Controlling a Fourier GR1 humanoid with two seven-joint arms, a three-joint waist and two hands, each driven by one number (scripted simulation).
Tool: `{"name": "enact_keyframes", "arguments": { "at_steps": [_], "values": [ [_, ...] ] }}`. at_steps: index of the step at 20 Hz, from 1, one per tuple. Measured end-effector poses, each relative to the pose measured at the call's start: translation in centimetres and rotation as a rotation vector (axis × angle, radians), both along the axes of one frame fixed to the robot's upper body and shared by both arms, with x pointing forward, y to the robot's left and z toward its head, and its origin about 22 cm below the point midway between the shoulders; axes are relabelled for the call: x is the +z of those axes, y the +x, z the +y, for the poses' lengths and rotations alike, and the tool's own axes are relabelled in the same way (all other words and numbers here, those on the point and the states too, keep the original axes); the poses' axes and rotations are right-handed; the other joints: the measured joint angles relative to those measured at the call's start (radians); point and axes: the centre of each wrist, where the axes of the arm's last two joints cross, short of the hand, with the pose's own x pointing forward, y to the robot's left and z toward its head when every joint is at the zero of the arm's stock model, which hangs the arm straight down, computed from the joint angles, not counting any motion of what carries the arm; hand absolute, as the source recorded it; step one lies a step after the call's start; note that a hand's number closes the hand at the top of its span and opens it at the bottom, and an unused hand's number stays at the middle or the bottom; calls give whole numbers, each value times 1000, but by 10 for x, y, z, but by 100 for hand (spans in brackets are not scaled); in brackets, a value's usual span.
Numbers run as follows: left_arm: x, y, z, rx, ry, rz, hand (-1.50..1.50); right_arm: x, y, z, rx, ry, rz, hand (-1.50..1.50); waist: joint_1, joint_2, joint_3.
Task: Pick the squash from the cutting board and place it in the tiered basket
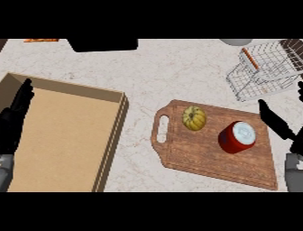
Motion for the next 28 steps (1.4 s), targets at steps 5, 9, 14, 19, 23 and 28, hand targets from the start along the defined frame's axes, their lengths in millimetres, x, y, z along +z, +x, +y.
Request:
{"name": "enact_keyframes", "arguments": {
  "at_steps": [5, 9, 14, 19, 23, 28],
  "values": [
    [0, 1, -8, -4, -8, 9, 0, -21, -21, 30, -96, -80, 104, -150, 18, -1, -5],
    [0, 1, -11, -11, -8, 10, 0, -30, -31, 45, -87, -127, 309, -150, 33, 0, -11],
    [3, 4, -16, -32, -10, 8, 0, -18, -23, 73, -83, -173, 554, -150, 57, 2, -11],
    [-1, 8, -27, -51, -15, 15, 0, 19, 1, 118, -113, -244, 687, -150, 72, 6, -5],
    [1, 12, -33, -63, -19, 11, 0, 43, 19, 142, -125, -277, 735, -150, 82, 9, 1],
    [2, 14, -36, -67, -20, 12, 0, 51, 38, 147, -124, -264, 817, -150, 87, 11, 4]
  ]
}}
